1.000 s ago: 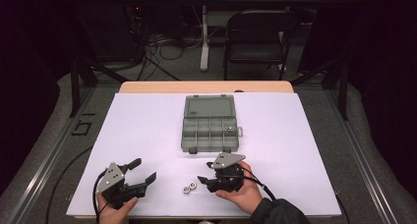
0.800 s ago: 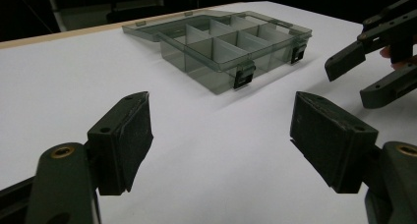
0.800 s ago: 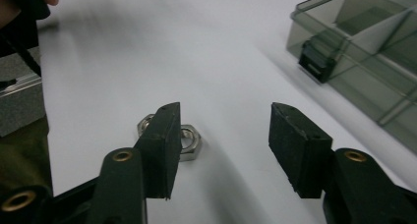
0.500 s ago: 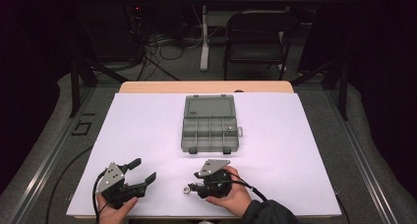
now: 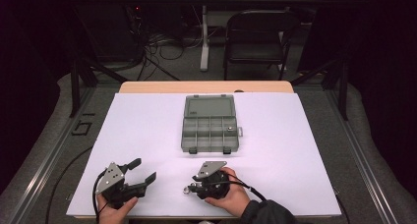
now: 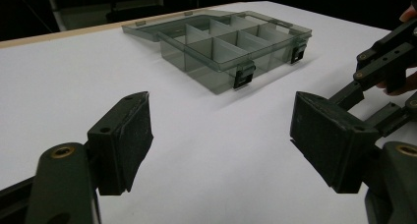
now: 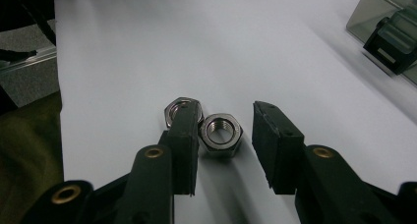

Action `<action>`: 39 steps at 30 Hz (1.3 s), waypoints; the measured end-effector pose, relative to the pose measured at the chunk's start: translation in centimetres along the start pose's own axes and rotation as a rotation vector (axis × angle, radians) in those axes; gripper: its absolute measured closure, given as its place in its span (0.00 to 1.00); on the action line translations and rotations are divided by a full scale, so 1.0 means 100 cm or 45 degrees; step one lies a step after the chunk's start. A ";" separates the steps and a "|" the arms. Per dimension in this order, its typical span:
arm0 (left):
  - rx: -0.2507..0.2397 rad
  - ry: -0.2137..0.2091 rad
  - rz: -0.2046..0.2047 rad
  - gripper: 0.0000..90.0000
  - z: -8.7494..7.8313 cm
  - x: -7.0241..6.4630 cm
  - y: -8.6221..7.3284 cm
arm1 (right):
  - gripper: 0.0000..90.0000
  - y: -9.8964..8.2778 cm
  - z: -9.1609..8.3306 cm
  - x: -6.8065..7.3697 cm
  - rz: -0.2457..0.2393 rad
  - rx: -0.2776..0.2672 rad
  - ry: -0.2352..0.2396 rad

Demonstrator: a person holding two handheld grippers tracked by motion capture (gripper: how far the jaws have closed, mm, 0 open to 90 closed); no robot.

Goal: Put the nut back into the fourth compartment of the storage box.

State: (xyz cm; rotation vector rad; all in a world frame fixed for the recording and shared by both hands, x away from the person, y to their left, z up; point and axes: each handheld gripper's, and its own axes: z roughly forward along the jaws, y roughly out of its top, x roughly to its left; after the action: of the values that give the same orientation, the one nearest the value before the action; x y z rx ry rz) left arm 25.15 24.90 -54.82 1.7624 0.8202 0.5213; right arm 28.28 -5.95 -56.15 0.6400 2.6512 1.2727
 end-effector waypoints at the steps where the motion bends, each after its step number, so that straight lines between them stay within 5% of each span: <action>1: -0.003 0.000 -0.001 0.26 0.000 0.000 0.000 | 0.70 0.000 0.001 0.000 0.002 0.005 0.001; 39: -0.002 0.001 -0.003 0.26 0.000 0.000 0.000 | 0.75 0.004 0.000 0.004 -0.026 0.012 -0.018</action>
State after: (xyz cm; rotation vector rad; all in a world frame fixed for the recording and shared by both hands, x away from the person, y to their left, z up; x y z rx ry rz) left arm 25.16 24.89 -54.84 1.7602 0.8221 0.5213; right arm 28.06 -5.55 -55.78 0.6191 2.6470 1.2457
